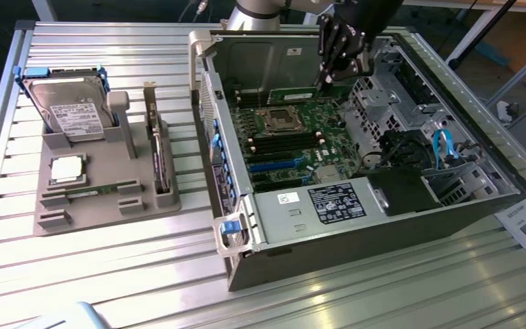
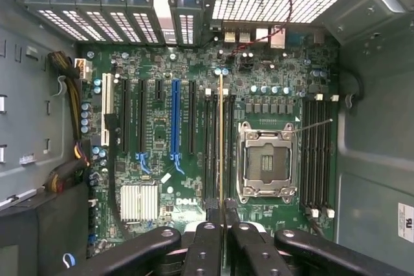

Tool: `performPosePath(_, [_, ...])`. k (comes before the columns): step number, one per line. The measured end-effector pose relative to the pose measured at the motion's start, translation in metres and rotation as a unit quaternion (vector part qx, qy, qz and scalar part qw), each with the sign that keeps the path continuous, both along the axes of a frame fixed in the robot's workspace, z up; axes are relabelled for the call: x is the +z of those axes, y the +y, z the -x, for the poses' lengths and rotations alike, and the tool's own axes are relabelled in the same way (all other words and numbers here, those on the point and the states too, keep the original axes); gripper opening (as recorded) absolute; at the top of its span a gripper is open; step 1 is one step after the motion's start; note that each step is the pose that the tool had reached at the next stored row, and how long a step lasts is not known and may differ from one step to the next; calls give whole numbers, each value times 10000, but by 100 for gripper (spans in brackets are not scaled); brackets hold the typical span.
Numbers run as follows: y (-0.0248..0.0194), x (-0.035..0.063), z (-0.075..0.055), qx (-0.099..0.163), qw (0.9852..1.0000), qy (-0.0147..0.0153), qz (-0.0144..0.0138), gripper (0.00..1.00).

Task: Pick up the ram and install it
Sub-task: 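Insert the ram into the slot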

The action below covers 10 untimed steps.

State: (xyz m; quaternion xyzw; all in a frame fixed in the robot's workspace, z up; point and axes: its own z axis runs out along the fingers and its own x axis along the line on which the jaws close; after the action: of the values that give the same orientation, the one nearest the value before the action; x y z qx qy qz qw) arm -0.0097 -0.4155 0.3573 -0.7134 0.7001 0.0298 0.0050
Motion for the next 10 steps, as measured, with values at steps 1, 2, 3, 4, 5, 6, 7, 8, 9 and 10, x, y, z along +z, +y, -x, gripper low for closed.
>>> performPosePath(1, [0, -23, 0, -1, 10000, 0, 0, 12])
performPosePath(2, [0, -42, 0, -1, 10000, 0, 0, 12])
performPosePath(3, [0, -61, 0, -2, 10000, 0, 0, 12])
performPosePath(4, [0, -83, 0, -2, 10000, 0, 0, 12])
performPosePath(5, [0, -106, 0, -3, 10000, 0, 0, 12])
performPosePath(6, [0, -126, 0, -3, 10000, 0, 0, 12])
performPosePath(7, [0, -153, 0, -4, 10000, 0, 0, 12])
performPosePath(8, [0, -169, 0, -4, 10000, 0, 0, 12])
performPosePath(9, [0, -189, 0, -4, 10000, 0, 0, 12])
performPosePath(10, [0, -208, 0, -4, 10000, 0, 0, 12])
